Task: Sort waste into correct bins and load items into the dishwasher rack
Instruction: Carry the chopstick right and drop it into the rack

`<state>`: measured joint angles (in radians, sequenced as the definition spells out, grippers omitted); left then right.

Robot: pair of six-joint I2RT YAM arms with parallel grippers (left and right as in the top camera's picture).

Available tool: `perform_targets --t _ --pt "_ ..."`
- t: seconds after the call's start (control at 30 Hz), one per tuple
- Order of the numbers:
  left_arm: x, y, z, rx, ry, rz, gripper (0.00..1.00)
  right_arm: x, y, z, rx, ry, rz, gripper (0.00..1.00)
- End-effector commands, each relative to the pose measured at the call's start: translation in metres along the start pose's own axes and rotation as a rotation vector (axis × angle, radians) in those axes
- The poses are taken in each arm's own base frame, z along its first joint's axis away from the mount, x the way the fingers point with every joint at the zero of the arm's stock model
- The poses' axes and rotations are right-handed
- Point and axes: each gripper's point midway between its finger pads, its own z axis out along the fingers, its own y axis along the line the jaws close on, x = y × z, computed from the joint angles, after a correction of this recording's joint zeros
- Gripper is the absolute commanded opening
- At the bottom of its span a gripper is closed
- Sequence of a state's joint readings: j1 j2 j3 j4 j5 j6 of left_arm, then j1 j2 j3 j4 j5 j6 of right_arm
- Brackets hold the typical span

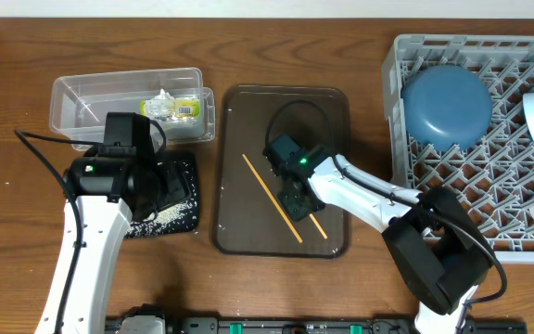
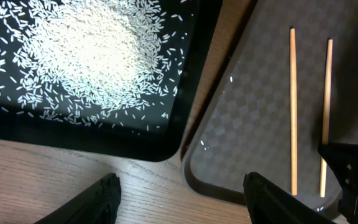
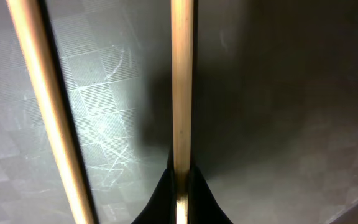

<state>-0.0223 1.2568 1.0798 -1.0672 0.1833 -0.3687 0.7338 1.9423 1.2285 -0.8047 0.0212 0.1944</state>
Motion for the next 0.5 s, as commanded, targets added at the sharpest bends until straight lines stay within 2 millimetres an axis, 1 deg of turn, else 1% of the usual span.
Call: perform_targets --t 0.0,0.1,0.23,0.37,0.4,0.47 --pt "-0.004 0.001 -0.003 -0.006 -0.011 0.005 0.66 0.016 0.017 0.011 -0.091 0.081 0.019 0.01" --pt "-0.003 0.001 -0.003 -0.008 -0.008 0.005 0.67 0.008 0.01 -0.006 -0.101 0.042 0.043 0.01" --pt "-0.003 0.001 -0.003 -0.008 -0.008 0.005 0.66 -0.006 -0.008 -0.049 -0.113 -0.074 0.086 0.01" --pt "-0.003 0.001 -0.003 -0.008 -0.008 0.005 0.66 -0.014 -0.046 -0.093 -0.07 -0.205 0.169 0.01" --pt "-0.003 0.001 -0.003 -0.007 -0.008 0.005 0.66 -0.013 -0.06 -0.105 -0.05 -0.234 0.201 0.01" --pt "-0.003 0.001 -0.003 -0.008 -0.008 0.005 0.67 -0.008 -0.088 -0.121 -0.003 -0.27 0.263 0.01"
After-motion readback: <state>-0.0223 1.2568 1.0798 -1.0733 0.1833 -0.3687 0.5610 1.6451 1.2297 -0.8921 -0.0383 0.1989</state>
